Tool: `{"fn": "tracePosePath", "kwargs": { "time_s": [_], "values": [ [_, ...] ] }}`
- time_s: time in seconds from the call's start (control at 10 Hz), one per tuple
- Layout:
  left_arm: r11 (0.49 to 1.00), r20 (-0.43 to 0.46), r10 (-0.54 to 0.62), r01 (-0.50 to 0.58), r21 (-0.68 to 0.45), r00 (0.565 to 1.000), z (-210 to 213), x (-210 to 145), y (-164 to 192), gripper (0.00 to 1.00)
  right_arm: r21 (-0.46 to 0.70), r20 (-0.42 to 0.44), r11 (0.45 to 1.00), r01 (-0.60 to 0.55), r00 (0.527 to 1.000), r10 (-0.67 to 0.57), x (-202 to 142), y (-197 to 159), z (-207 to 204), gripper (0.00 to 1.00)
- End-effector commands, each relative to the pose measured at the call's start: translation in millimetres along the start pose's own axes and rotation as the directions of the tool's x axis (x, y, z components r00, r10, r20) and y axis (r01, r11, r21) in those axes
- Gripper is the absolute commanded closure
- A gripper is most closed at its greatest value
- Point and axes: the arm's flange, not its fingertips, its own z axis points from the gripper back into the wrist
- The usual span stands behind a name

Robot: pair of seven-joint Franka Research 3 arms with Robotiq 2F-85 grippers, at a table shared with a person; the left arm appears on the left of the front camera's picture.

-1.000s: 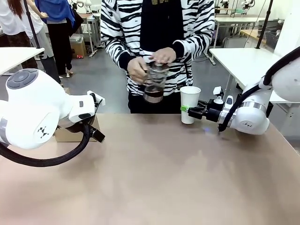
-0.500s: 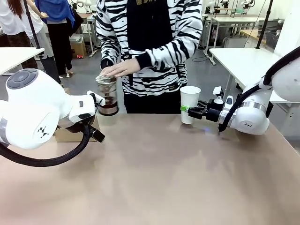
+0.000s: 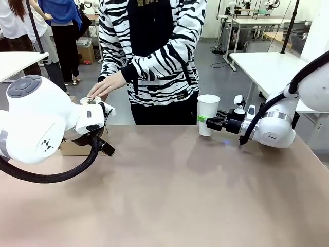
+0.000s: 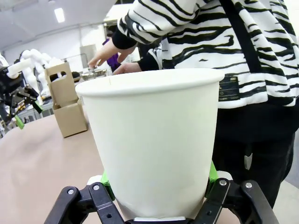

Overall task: Pour a drink into a cup and package it in a carrier.
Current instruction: When a person places the Paper Cup Lid on the 600 ml Paper Cup , lift the 600 ml Paper Cup.

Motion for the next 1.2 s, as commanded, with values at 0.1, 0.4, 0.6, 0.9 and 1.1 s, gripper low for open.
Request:
{"fn": "tracePosePath", "kwargs": {
  "time_s": [0.1,0.4,0.6,0.9,1.1],
  "values": [
    [1.0,0.002,0.0,0.0,-0.002,1.0,0.5,0.1,-0.1,0.0,-0.001,-0.005,1.0,0.006,1.0,-0.006,5.6,1.5,-0.8,0.2],
    [1.0,0.002,0.0,0.0,-0.002,1.0,0.5,0.1,-0.1,0.0,-0.001,-0.005,1.0,0.006,1.0,-0.006,5.6,1.5,-0.8,0.2],
    [1.0,0.002,0.0,0.0,-0.002,1.0,0.5,0.1,-0.1,0.0,-0.001,-0.005,1.0,0.006,1.0,-0.006,5.6,1.5,-0.8,0.2],
    [1.0,0.002,0.0,0.0,-0.002,1.0,0.5,0.1,-0.1,0.0,-0.001,-0.005,1.0,0.006,1.0,-0.006,5.6,1.5,-0.8,0.2],
    [1.0,0.002,0.0,0.0,-0.002,1.0,0.5,0.1,-0.1,0.0,-0.001,-0.005,1.0,0.006,1.0,-0.006,5.6,1.5,-0.8,0.2]
  ]
}}
